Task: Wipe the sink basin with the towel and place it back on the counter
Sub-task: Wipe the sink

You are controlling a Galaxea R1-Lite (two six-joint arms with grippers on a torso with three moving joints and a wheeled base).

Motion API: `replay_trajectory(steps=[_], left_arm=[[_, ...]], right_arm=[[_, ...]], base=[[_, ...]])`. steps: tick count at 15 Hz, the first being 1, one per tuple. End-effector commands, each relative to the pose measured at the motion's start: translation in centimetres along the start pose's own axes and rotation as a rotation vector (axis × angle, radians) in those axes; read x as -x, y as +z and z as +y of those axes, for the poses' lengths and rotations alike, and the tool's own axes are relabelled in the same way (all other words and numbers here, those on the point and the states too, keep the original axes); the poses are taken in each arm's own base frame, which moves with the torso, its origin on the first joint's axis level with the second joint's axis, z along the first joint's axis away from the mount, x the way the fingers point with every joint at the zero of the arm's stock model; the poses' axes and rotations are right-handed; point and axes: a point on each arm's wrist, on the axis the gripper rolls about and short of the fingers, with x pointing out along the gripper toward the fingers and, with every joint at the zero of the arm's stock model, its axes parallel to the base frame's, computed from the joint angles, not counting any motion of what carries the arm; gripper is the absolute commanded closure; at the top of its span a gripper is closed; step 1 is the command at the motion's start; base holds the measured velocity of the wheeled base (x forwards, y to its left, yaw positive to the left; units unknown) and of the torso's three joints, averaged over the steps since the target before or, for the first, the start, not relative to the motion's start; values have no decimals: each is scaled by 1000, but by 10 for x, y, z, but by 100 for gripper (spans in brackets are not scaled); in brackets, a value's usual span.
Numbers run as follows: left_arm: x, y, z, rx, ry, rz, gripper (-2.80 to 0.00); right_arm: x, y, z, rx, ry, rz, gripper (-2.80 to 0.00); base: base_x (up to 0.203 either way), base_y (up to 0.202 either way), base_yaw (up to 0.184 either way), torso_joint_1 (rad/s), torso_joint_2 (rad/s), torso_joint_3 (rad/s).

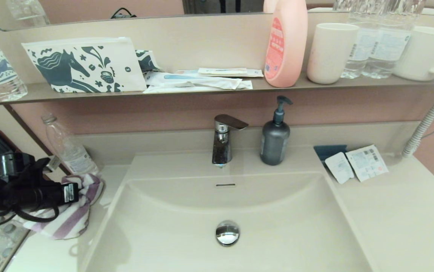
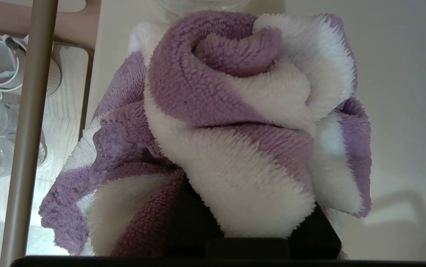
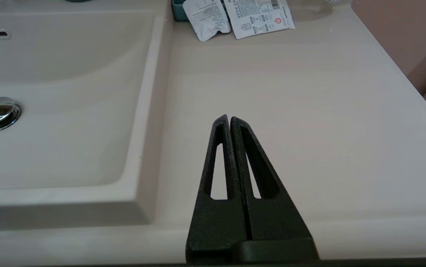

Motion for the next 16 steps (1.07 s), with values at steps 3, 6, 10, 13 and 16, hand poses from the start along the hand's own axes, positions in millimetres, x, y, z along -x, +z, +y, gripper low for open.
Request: replay_trajectory(steps=[3, 6, 10, 13, 16], left_arm=[[20, -17, -7, 13, -1, 32, 0], [46, -31, -18, 12, -4, 40, 0], [63, -42, -44, -32, -53, 49, 0], [65, -37, -74, -91, -89, 33, 0], [49, -12, -97, -101, -89, -6, 0]], right_arm=[[0, 0, 0, 0, 1, 1, 0], [0, 0, 0, 0, 1, 1, 0], [0, 0, 0, 0, -3, 1, 0], [0, 0, 0, 0, 1, 1, 0], [0, 0, 0, 0, 1, 1, 0]], base=[[0, 0, 0, 0, 0, 0], [0, 0, 0, 0, 0, 0], [0, 0, 0, 0, 0, 0], [0, 0, 0, 0, 0, 0], [0, 0, 0, 0, 0, 0]])
